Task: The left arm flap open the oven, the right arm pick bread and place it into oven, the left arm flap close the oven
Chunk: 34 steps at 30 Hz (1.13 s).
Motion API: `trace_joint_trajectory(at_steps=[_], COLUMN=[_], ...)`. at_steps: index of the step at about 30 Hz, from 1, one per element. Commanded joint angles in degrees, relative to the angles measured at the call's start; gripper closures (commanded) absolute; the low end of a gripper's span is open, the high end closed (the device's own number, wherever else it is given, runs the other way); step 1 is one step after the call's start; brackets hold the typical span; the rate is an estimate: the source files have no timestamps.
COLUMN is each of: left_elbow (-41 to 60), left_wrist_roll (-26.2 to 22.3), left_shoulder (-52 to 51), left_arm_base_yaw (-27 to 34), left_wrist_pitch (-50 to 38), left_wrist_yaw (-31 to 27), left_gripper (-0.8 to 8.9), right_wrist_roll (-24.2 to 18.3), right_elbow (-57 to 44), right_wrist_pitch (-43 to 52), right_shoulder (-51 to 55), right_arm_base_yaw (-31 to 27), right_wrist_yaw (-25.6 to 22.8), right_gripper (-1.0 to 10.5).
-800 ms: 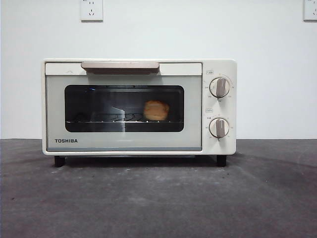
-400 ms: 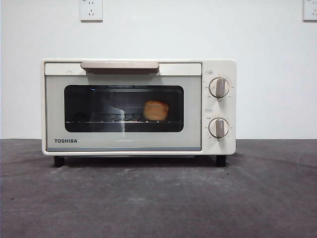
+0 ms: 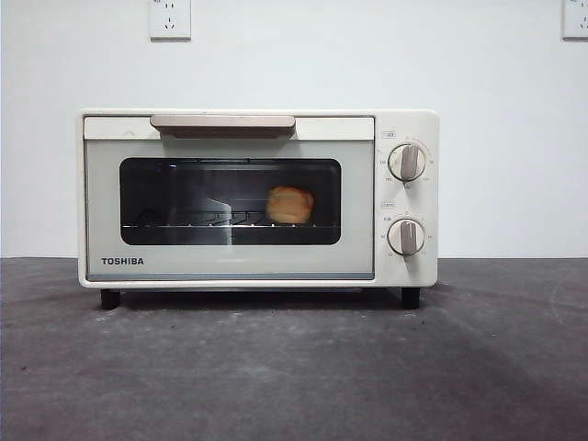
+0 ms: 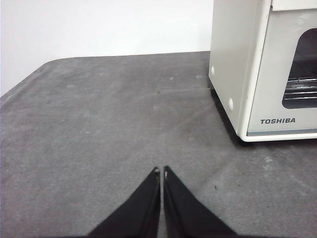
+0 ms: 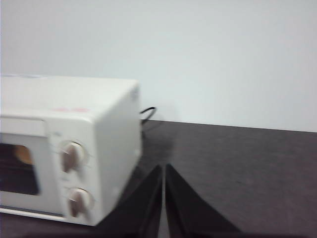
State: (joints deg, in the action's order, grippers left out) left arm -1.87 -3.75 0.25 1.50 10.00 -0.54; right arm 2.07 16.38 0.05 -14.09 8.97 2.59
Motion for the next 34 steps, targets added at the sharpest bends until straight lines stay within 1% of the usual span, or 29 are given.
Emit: trace_joint_trajectory(at_steps=[1,5,15,22,28,29,31,34], left_elbow=[1.2,1.2,1.2,1.2,1.2,1.2,1.2,1.2], left_wrist_roll=[-0.3,-0.3,-0.3,-0.3,-0.3,-0.3,-0.3,-0.3], left_shoulder=[-0.1,-0.1,-0.1,-0.1,-0.1,-0.1,-0.1,-0.1], left_arm_base_yaw=[0.1,0.1,0.1,0.1,0.1,0.1,0.1,0.1], left_wrist_pitch=[-1.0,-1.0,-1.0,-1.0,-1.0,-1.0,-0.9,-1.0], left_wrist_yaw=[-0.1,-0.1,-0.1,-0.1,-0.1,-0.1,-0.1,-0.1], left_gripper=[7.94,7.94,7.94,7.94,7.94,7.94,7.94,7.94], right_wrist_roll=[-1.0,-1.0,-0.6,-0.6,-0.6,-0.1,2.2,2.4], right_elbow=[-3.9,-8.6,-15.5,-15.9,-15.9,-15.9,-15.9,-15.9], right_wrist_pitch=[1.9,3.2,4.1,-1.1,-10.5,-10.8,-10.5,-9.2], right_shoulder=[3.3,7.3,12.9,13.9,13.9,13.9,13.9,13.9], right_arm_base_yaw=[-1.8,-4.4,-8.4,-8.7,-8.7,-8.7,-8.7,-8.7], right_wrist_yaw=[-0.3,-1.5,-1.6,-1.5,-1.1,-1.1,-1.1,-1.1], right_gripper=[9.4,9.4,9.4,9.4,9.4,9.4,9.4,9.4])
